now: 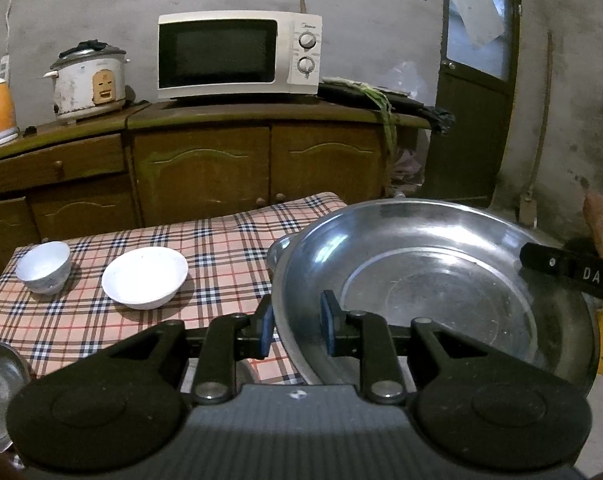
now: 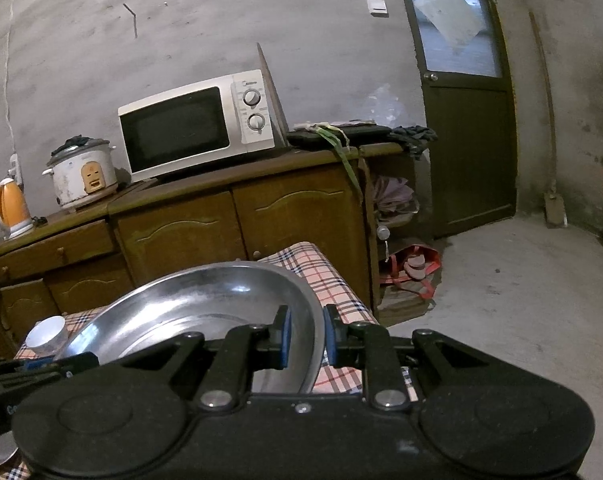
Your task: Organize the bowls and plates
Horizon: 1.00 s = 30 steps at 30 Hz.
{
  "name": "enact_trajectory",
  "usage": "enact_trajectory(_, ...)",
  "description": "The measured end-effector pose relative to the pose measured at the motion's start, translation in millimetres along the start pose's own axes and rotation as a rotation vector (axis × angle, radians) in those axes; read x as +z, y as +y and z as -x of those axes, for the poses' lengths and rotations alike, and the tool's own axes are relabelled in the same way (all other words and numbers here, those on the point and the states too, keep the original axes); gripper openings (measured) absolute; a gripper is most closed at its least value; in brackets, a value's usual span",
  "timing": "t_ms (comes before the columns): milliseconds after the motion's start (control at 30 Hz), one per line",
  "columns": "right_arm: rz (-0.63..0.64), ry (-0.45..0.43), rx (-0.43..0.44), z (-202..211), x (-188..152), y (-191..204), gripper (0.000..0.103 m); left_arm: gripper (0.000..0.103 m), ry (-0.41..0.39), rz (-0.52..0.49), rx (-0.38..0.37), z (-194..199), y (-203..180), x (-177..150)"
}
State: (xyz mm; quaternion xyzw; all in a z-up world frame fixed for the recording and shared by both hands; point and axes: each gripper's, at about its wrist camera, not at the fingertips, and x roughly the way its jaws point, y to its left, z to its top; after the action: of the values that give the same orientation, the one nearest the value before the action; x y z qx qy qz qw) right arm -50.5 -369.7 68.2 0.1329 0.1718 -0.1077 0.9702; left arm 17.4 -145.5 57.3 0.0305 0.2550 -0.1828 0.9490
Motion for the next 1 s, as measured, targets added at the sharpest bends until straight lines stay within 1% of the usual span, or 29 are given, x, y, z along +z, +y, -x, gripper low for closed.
enact_trajectory(1000,0.018,0.021,0.063,-2,-11,23,0.024,0.025,0.025,0.021,0.057,13,22,-9)
